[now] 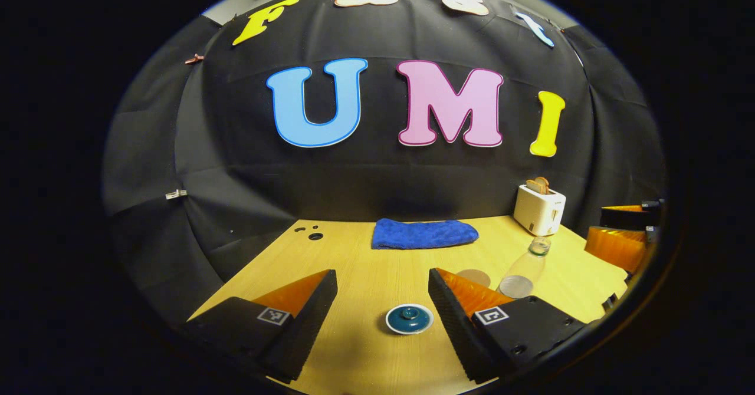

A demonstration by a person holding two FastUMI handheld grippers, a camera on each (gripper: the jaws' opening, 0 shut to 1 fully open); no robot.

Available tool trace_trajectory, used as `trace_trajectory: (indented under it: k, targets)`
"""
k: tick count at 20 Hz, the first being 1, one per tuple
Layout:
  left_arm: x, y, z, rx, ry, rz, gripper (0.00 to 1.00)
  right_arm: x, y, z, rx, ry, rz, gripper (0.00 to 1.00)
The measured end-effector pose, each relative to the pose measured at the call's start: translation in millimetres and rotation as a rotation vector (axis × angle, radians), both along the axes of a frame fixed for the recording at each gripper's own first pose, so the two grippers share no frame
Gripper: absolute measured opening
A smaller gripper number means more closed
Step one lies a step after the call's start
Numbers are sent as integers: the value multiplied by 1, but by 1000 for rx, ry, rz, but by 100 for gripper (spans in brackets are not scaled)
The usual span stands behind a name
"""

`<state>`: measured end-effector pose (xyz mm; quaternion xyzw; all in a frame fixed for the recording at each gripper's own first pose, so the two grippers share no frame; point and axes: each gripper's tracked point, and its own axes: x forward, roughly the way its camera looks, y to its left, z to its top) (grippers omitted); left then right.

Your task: Open the teacup lid with one hand, grasp the water bottle and pour water into the teacup with the other hand; after pouring, place the water bottle on the coaster and then close the teacup lid.

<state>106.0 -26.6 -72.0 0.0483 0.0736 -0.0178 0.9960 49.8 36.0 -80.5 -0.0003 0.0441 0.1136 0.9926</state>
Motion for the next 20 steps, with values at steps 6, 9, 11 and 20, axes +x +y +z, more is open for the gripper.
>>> trace_trajectory:
  k: [6,9,11,20]
  targets:
    - [30,-24,-57,38,56,-51,94,19,2,-42,-12,62,42,98]
    - [46,-34,-87,47,73,-78,87,32,4,-63,-10,84,55,98]
    - [57,-37,-102,47,84,-91,81,37,8,-78,-14,107,61,98]
    - [82,-34,-139,48,103,-87,57,36,14,-115,-13,163,72,98]
